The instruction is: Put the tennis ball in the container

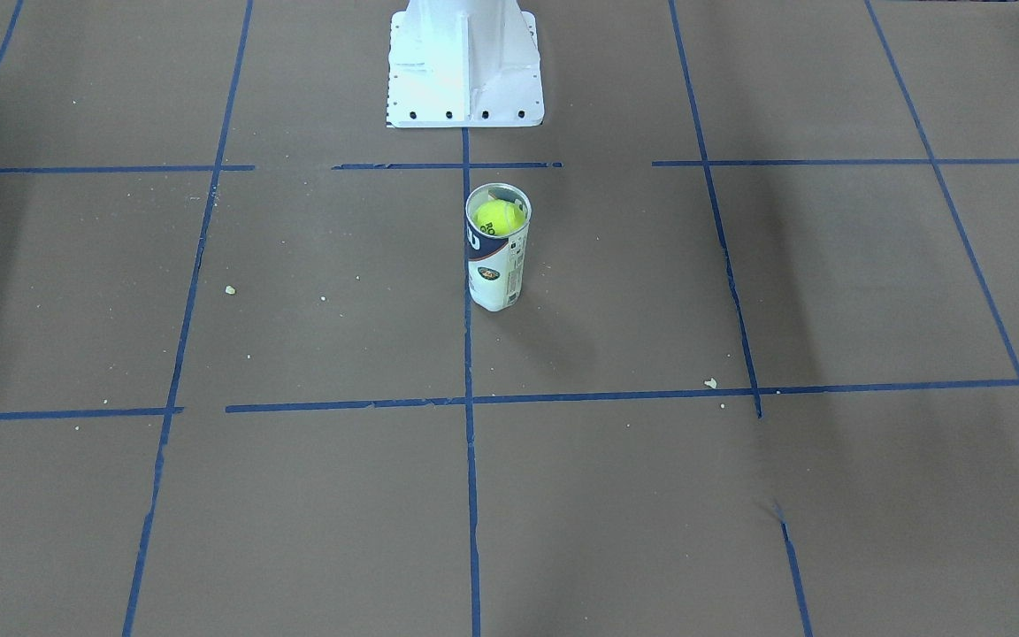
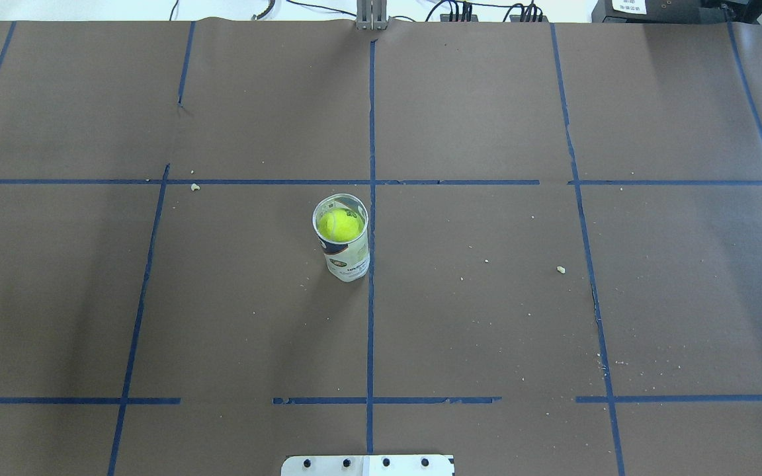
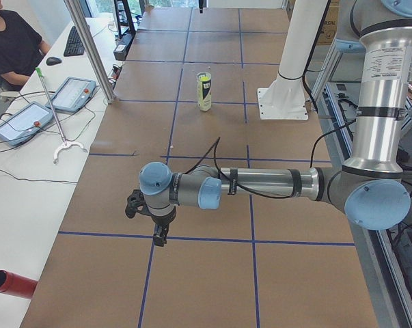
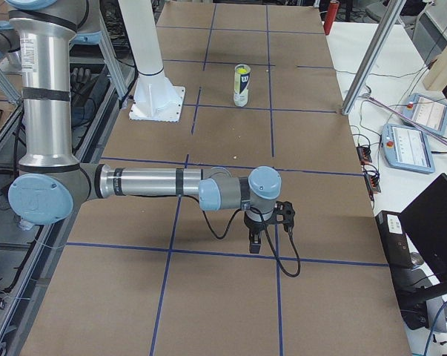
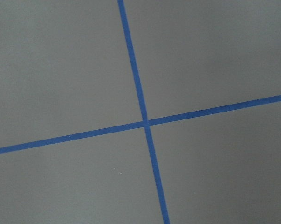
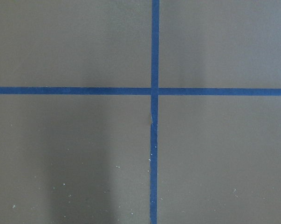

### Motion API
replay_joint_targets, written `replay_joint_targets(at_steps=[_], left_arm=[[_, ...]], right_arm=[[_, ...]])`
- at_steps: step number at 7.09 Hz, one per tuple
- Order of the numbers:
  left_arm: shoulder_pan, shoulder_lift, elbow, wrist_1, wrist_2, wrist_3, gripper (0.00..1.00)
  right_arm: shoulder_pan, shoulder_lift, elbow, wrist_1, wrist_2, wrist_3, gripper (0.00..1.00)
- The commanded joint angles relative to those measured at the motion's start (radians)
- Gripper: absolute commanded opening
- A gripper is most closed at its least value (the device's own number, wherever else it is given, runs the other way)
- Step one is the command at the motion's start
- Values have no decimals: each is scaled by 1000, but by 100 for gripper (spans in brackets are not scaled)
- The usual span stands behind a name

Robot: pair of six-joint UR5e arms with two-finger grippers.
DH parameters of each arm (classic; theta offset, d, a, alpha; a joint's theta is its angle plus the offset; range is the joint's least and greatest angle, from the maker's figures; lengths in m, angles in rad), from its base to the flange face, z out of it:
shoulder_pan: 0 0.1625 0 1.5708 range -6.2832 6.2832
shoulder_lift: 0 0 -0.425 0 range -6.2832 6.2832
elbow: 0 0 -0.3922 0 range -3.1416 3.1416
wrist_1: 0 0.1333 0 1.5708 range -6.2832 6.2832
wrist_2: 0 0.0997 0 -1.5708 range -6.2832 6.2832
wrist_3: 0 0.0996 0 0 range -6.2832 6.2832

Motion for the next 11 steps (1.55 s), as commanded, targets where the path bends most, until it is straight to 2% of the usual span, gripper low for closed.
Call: replay_joint_targets(at_steps=[1,3,11], left_arm=[[-11,26,-23,12,-25,-3,100],[-17,46,-60,16,-20,-5,100],[-17,46,-55,16,-19,-5,100]], right_arm=[[0,0,0,0,0,0,100],[0,0,0,0,0,0,100],[0,0,0,0,0,0,100]])
